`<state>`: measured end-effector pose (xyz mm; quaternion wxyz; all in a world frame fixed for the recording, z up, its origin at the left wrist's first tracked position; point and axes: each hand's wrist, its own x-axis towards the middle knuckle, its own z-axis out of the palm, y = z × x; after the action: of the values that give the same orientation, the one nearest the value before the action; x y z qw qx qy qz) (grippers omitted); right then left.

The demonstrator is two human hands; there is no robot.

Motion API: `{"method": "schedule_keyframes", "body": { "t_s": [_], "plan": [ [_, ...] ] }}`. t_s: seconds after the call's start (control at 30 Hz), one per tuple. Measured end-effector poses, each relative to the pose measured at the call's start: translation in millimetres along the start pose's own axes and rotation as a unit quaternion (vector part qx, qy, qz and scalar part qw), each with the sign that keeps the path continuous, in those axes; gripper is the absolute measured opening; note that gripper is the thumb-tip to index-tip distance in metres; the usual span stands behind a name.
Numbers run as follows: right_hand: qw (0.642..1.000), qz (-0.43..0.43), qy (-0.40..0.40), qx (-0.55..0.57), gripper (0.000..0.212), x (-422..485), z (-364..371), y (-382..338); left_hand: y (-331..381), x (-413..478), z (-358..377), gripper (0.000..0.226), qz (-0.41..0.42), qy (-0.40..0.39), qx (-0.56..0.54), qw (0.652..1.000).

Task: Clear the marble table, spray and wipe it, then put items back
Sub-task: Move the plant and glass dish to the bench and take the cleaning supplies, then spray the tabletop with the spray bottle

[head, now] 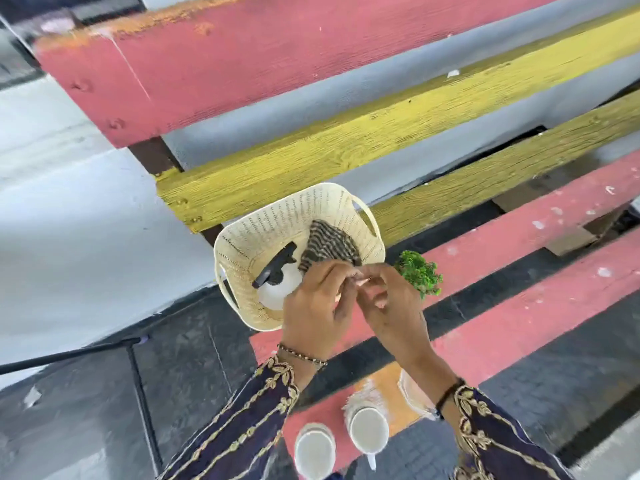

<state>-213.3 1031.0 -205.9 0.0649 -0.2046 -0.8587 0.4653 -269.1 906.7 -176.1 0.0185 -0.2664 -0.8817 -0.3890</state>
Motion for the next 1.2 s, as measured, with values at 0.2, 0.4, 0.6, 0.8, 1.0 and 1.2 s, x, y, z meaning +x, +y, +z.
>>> {"method": "schedule_keyframes", "body": {
  "t_s": [0.2,0.4,0.6,0.8,1.0,1.2],
  "plan": [
    [0.995,-0.035,-0.080,-0.049,0.045,26,72,-38,-36,-13,-65,0.014,-0.059,0.071,-0.021,0.996],
    [0.997,0.038,-0.047,-0.037,0.069,37,135,-41,-78,-41,-100,0.018,-0.114,0.103,-0.025,0.988],
    [1.000,-0.027,0.008,0.001,0.040,39,125,-39,-94,-49,-98,0.019,-0.159,0.096,-0.073,0.980],
    [0.992,-0.097,0.021,0.078,0.039,49,78,-40,-95,-10,-48,0.017,-0.247,0.054,-0.081,0.964],
    [0.987,-0.141,0.071,0.039,0.017,87,44,-44,-112,34,29,0.036,-0.451,-0.115,-0.079,0.882],
    [0.983,-0.145,0.047,0.099,0.034,109,33,-31,-128,53,81,0.054,-0.485,-0.158,-0.033,0.860]
  ]
}}
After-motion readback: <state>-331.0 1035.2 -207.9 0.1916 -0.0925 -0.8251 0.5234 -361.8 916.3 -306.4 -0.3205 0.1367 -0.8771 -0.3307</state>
